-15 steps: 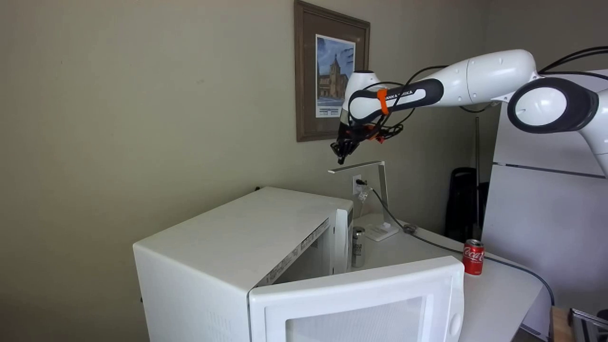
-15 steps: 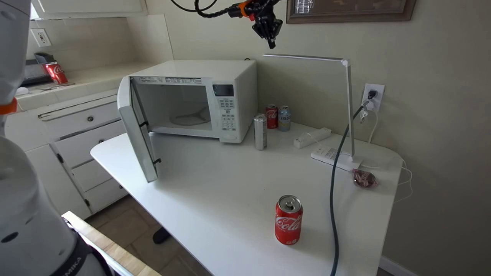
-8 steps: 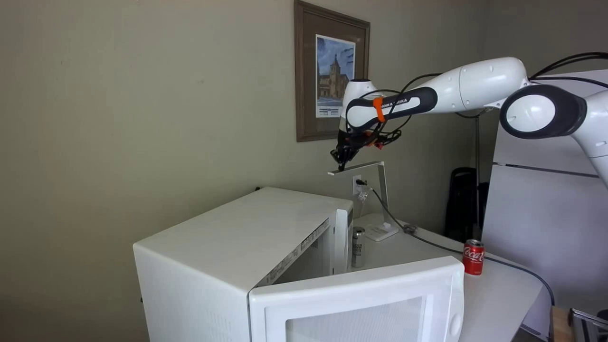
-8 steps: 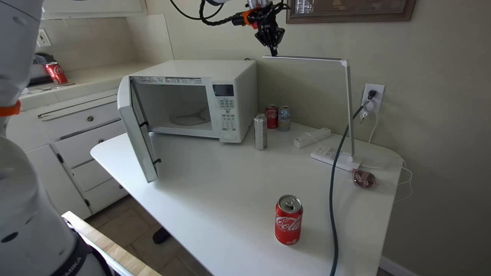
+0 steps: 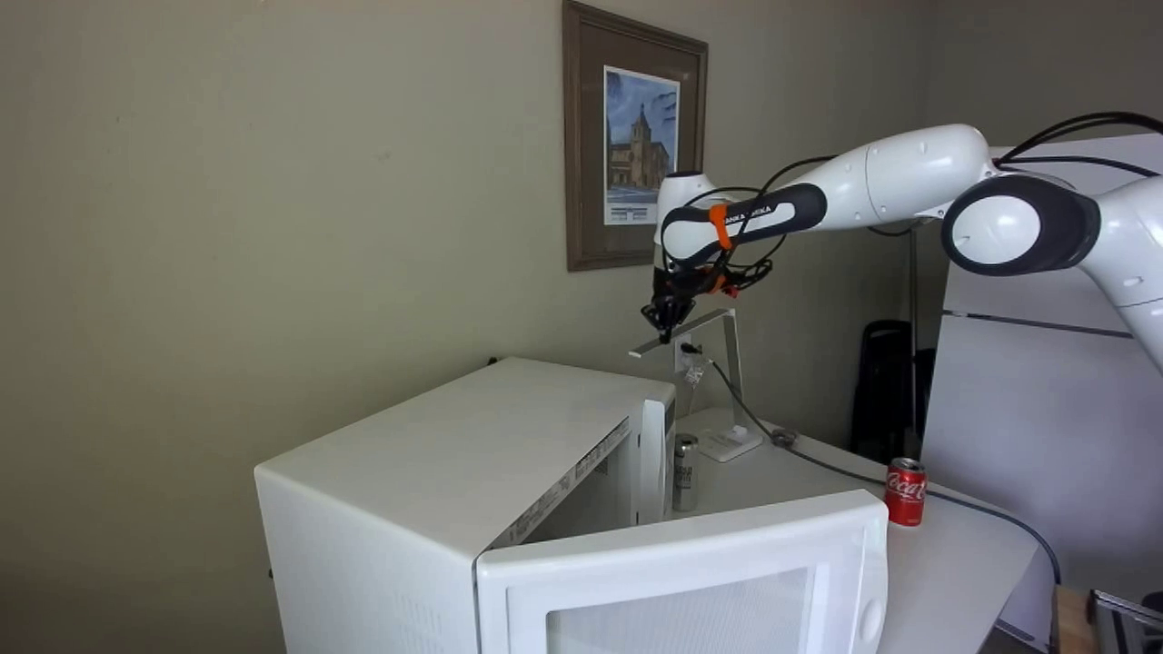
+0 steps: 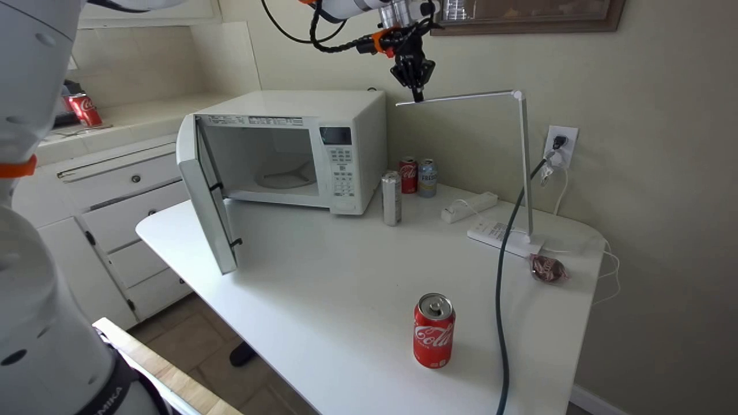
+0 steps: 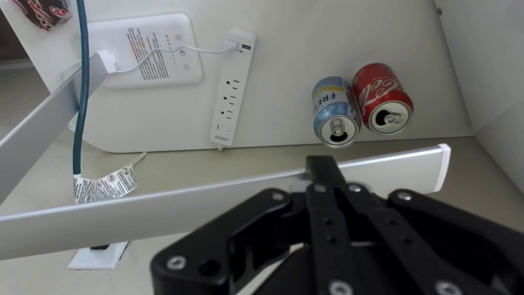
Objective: Push the lamp downwards.
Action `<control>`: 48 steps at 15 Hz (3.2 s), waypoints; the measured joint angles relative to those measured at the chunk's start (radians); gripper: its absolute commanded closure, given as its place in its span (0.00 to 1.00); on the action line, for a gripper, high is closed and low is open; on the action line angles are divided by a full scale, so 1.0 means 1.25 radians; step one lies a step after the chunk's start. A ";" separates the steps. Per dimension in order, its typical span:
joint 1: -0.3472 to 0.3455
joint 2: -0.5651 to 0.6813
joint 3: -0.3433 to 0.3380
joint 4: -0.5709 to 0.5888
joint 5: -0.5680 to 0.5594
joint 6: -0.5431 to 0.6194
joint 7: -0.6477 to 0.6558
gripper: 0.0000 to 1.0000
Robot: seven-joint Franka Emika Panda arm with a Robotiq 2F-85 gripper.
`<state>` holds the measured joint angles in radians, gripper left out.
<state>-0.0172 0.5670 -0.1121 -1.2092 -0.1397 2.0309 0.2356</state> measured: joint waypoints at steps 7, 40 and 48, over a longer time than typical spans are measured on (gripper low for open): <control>-0.014 0.026 -0.032 0.000 0.000 -0.009 0.010 1.00; -0.036 0.049 -0.047 0.090 0.053 -0.083 0.162 1.00; -0.043 0.086 -0.057 0.089 0.053 -0.027 0.203 1.00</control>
<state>-0.0715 0.6750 -0.1828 -1.0981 -0.0735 1.9966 0.4897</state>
